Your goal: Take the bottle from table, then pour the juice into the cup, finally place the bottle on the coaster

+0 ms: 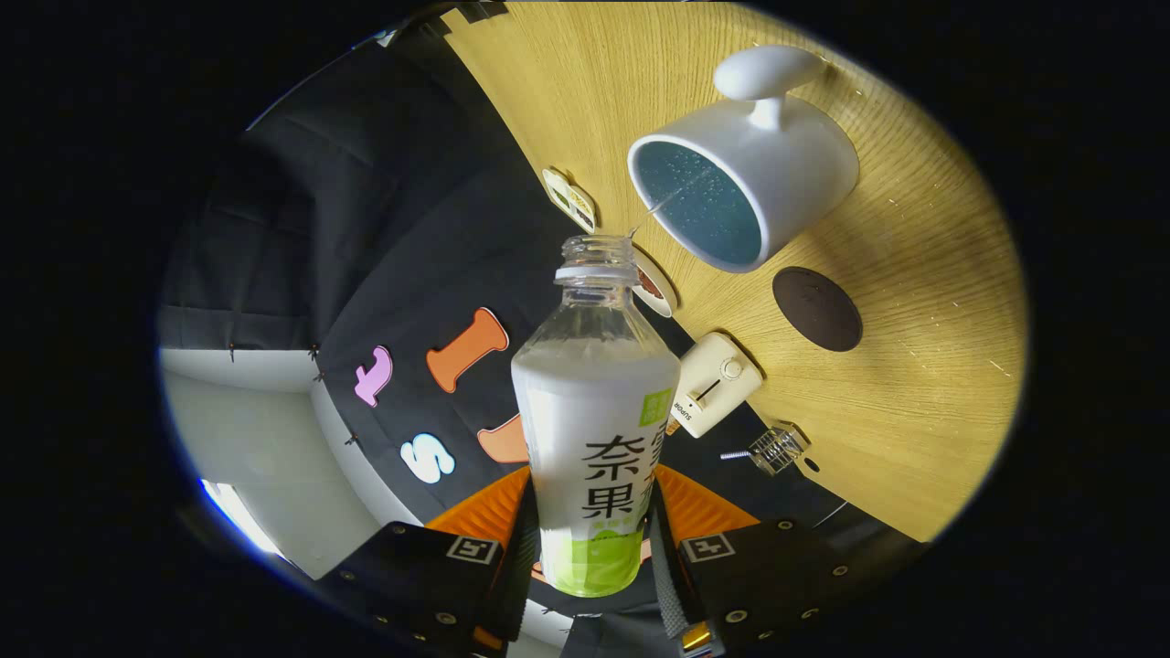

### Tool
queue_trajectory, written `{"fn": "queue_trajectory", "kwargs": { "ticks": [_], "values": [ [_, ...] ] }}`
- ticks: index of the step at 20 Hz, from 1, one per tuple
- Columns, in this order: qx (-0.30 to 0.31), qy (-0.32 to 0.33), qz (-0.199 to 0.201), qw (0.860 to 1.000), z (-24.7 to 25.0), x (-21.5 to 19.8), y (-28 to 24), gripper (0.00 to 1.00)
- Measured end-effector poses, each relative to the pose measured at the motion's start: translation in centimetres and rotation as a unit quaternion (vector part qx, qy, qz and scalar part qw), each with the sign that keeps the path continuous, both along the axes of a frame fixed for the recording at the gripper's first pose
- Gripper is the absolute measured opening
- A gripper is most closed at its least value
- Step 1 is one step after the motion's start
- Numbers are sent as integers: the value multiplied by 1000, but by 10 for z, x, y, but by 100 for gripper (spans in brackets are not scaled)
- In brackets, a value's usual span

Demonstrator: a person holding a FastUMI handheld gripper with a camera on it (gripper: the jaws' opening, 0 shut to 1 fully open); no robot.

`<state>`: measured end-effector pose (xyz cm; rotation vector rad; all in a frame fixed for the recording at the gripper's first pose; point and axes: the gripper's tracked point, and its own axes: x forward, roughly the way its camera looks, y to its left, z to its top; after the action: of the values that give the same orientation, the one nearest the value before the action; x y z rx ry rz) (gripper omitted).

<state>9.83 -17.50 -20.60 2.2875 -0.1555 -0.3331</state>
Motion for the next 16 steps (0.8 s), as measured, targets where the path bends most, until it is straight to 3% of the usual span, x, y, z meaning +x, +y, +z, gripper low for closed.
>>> {"fn": "queue_trajectory", "kwargs": {
  "ticks": [16],
  "values": [
    [9,-6,-18,1000,-5,1,-2,58]
  ]
}}
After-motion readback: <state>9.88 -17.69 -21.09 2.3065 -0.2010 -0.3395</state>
